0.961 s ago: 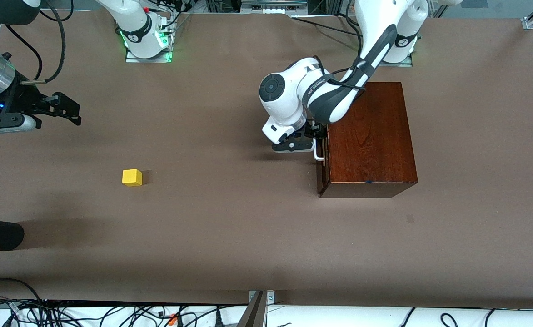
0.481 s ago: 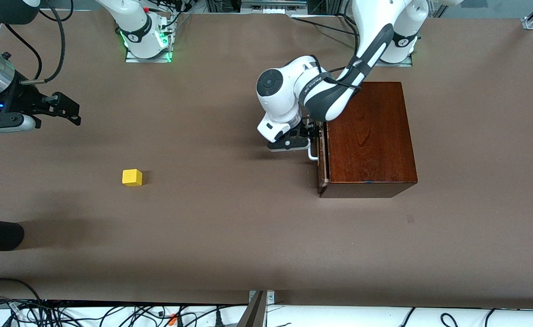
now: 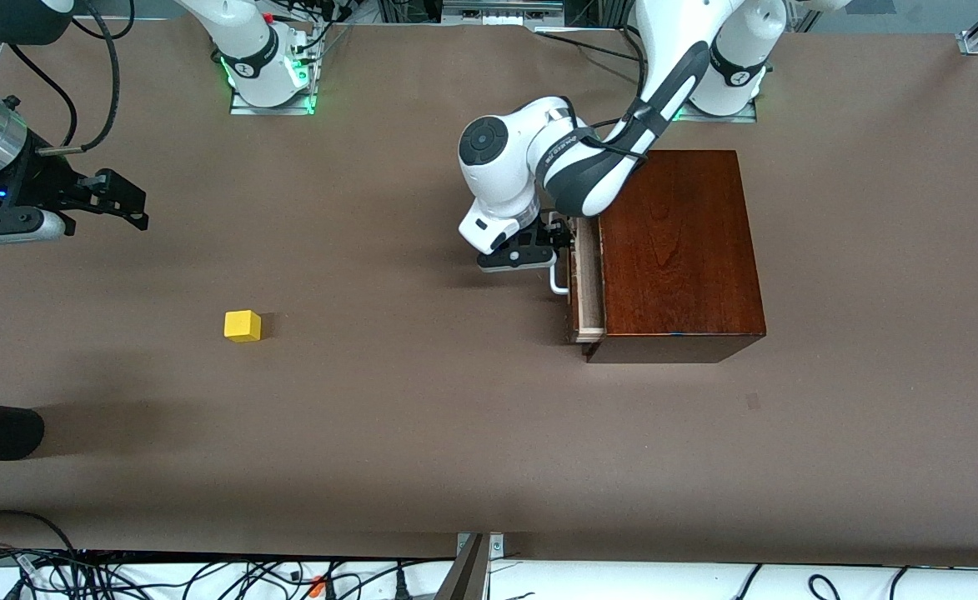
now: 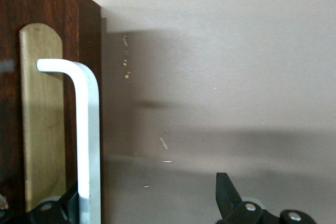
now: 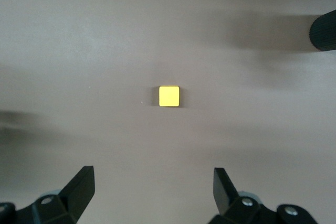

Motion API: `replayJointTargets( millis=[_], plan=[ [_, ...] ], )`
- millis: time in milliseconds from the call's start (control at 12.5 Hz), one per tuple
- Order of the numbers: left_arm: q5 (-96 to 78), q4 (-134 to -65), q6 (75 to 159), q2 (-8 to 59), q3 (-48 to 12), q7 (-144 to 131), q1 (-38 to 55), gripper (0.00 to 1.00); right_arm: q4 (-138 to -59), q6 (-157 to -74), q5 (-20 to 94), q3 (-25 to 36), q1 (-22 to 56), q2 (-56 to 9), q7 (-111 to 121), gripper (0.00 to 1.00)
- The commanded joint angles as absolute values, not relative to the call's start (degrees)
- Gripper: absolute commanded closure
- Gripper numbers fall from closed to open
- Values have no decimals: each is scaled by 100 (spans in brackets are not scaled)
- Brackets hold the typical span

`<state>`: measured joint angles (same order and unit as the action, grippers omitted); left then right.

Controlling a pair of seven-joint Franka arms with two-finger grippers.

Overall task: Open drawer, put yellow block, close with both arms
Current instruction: 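Pull the drawer open by its handle with the left gripper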

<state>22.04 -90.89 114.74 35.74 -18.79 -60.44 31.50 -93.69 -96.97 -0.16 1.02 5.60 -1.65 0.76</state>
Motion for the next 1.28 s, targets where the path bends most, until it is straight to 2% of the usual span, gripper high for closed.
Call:
replayJointTargets(
  millis=[0, 320, 1202],
  plan=[
    [1926, -8526, 11496, 3955, -1898, -6283, 3392, 0, -9229, -9659, 26, 53, 501, -220, 149, 0],
    [1627, -8411, 12014, 4043, -1898, -6521, 3463, 0, -9229, -9791, 35, 53, 510, -229, 149, 0],
    [1617, -8367, 12120, 4061, -1898, -6530, 3454, 0, -9229, -10037, 0, 70, 483, -325, 70, 0]
  ],
)
